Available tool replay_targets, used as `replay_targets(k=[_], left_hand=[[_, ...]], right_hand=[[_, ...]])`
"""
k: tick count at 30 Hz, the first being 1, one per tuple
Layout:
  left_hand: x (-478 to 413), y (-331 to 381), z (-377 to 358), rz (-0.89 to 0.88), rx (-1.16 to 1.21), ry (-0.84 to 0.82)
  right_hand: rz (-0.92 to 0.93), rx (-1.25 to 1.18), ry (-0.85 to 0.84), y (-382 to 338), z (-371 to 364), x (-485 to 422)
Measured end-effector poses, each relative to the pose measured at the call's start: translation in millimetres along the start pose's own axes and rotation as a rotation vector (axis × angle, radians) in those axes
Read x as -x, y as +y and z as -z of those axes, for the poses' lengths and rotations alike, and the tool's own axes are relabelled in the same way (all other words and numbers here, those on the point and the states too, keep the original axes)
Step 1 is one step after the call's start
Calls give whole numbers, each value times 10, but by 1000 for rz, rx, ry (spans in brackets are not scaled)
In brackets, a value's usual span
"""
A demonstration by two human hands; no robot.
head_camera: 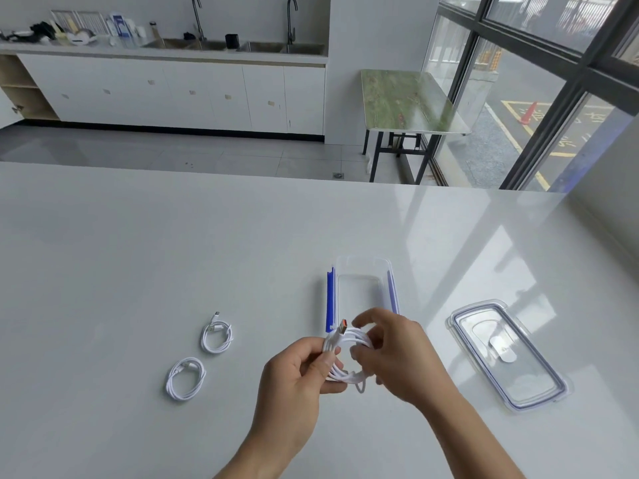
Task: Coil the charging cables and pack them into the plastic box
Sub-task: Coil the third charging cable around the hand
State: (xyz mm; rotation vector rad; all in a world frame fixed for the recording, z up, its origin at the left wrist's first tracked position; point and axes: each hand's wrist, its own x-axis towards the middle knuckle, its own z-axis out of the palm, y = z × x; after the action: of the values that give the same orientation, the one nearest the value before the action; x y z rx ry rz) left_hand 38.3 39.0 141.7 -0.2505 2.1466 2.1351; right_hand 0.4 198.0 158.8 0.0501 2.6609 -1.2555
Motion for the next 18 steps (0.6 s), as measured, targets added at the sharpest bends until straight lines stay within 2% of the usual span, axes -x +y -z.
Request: replay_targets(k=[4, 8, 11, 14, 18], left_hand=[[3, 41, -5, 60, 74, -44], [-21, 58, 10, 170, 181, -39], [-24, 72, 13, 206, 232, -41], [-53, 79, 30, 199, 240, -22], [-55, 63, 41, 200, 201, -11]], right_hand=[[-140, -525, -29, 54, -8, 20], [-243, -1116, -195, 168, -53, 54], [-285, -1407, -303, 249, -71, 71], [-358, -1514, -130, 261, -96, 74], [-337, -1395, 252, 277, -114, 51]])
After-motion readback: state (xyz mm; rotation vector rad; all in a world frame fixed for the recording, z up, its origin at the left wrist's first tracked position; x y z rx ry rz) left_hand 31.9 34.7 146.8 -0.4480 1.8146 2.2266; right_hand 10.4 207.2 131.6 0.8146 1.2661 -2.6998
